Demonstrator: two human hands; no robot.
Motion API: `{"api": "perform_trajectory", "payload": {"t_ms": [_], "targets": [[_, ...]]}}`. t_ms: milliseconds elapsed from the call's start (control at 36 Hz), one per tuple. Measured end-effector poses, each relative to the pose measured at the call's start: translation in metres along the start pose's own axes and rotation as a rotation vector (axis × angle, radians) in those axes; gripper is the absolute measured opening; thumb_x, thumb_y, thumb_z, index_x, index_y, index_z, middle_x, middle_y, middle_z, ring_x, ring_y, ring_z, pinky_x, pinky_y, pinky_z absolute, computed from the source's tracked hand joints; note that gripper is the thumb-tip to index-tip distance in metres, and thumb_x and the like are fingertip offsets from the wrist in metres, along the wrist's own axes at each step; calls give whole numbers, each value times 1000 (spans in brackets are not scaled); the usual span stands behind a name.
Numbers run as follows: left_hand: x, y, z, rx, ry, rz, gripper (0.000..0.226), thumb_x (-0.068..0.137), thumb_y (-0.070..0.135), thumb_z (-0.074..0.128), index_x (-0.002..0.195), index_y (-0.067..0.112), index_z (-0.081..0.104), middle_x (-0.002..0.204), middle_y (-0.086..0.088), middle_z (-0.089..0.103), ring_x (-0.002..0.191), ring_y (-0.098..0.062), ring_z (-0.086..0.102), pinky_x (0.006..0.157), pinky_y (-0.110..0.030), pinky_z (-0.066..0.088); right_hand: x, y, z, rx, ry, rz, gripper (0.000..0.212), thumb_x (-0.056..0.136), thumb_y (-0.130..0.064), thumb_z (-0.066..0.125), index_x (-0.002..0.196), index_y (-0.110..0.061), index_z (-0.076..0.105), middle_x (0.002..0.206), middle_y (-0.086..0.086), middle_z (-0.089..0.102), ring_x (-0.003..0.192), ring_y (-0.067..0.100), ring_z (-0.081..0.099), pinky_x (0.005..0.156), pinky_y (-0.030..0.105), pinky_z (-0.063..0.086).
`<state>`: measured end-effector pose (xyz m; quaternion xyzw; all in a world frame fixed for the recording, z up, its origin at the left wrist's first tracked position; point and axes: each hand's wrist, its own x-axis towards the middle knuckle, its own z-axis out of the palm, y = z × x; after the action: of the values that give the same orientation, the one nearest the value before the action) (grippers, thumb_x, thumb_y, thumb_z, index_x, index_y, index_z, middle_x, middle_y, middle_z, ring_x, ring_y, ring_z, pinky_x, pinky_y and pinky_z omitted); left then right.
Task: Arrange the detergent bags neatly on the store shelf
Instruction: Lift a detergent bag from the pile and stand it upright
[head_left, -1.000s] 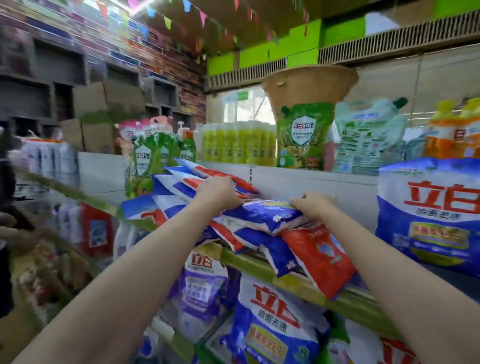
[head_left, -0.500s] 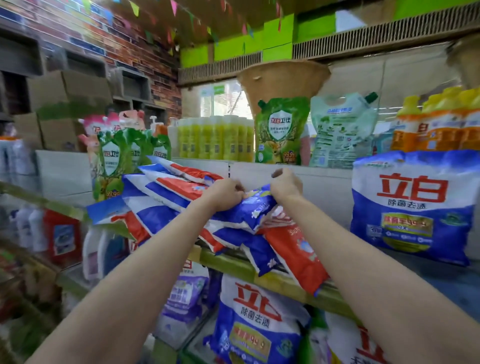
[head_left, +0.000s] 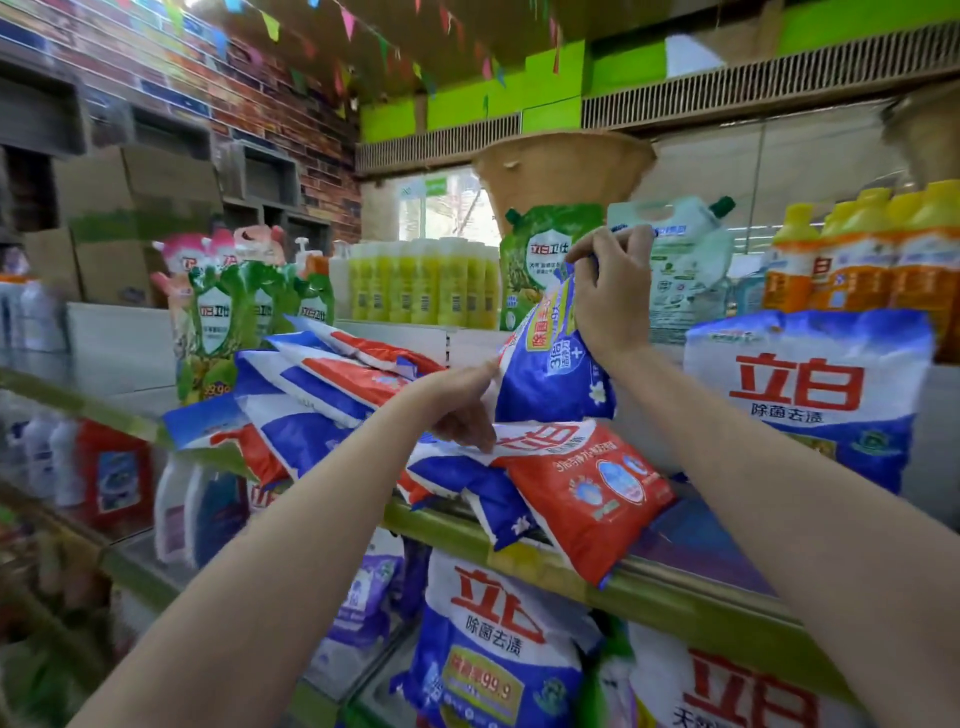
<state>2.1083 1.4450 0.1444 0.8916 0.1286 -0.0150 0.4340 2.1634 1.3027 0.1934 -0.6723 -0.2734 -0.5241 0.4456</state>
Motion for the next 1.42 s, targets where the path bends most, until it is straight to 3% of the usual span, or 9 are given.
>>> {"api": "perform_trajectory", "payload": {"t_ms": [167, 361, 444, 611, 722, 806, 972, 1194, 1417], "targets": [[24, 16, 49, -945, -241, 189, 78, 82, 77, 29, 98, 9, 63, 94, -13, 66, 83, -26, 63, 76, -37, 51, -6, -1, -22, 106, 113, -60, 19, 84, 4, 43, 85, 6, 62, 95, 11, 38, 76, 6, 41, 76, -6, 29], [52, 47, 74, -1584, 89, 512, 85, 64, 30, 84, 132, 5, 40, 128, -17, 57, 105, -32, 62, 98, -56, 45, -18, 25, -63, 188, 52, 107, 28, 72, -1, 47, 99, -3, 53, 77, 2, 51, 64, 5, 46, 65, 11, 36], [51, 50, 65, -1529, 306, 566, 58, 73, -7, 68, 118, 11, 36, 100, -13, 60, 78, -25, 60, 82, -48, 53, -23, 51, -82, 162, -77, 304, 29, 82, -13, 53, 109, -15, 42, 68, 4, 49, 65, 19, 61, 67, 38, 52], [43, 55, 57, -1283, 329, 682, 62, 71, -15, 67, 122, 5, 37, 97, -11, 63, 66, -18, 65, 55, -28, 56, -16, 90, -104, -5, -306, 532, 85, 79, -63, 58, 143, -14, 31, 145, 14, 34, 129, 30, 41, 106, 41, 37], [34, 67, 65, -1028, 241, 704, 53, 69, -7, 74, 114, 7, 49, 101, -13, 67, 75, -24, 67, 67, -34, 59, -13, 91, -114, 261, -404, 521, 60, 87, -41, 60, 138, -22, 37, 119, -12, 45, 113, 8, 45, 92, 21, 37], [27, 79, 72, -846, 186, 734, 42, 71, 3, 77, 103, 17, 53, 98, -6, 69, 77, -20, 68, 68, -32, 59, -13, 103, -125, 240, -288, 517, 13, 88, -37, 62, 91, -32, 51, 91, -14, 50, 95, 10, 51, 85, 26, 37], [31, 106, 97, -554, 227, 737, 39, 72, 30, 81, 104, 22, 61, 102, 1, 70, 86, -16, 68, 74, -33, 58, -11, 118, -170, 95, -165, 570, 30, 87, -37, 63, 85, -7, 57, 97, 13, 68, 94, 30, 64, 90, 48, 50], [38, 136, 159, -699, 115, 534, 50, 74, 36, 77, 110, 8, 59, 105, -9, 65, 88, -25, 64, 80, -37, 55, -25, 142, -231, -314, -110, 602, 51, 97, -31, 47, 52, -13, 31, 58, 8, 37, 74, 25, 42, 65, 33, 26], [54, 139, 201, -800, -13, 439, 40, 88, 18, 66, 123, 2, 54, 122, -19, 61, 82, -27, 63, 76, -41, 54, -53, 196, -232, -164, -100, 803, 41, 92, -40, 46, 112, -7, 61, 118, 23, 61, 110, 39, 57, 95, 53, 45]]}}
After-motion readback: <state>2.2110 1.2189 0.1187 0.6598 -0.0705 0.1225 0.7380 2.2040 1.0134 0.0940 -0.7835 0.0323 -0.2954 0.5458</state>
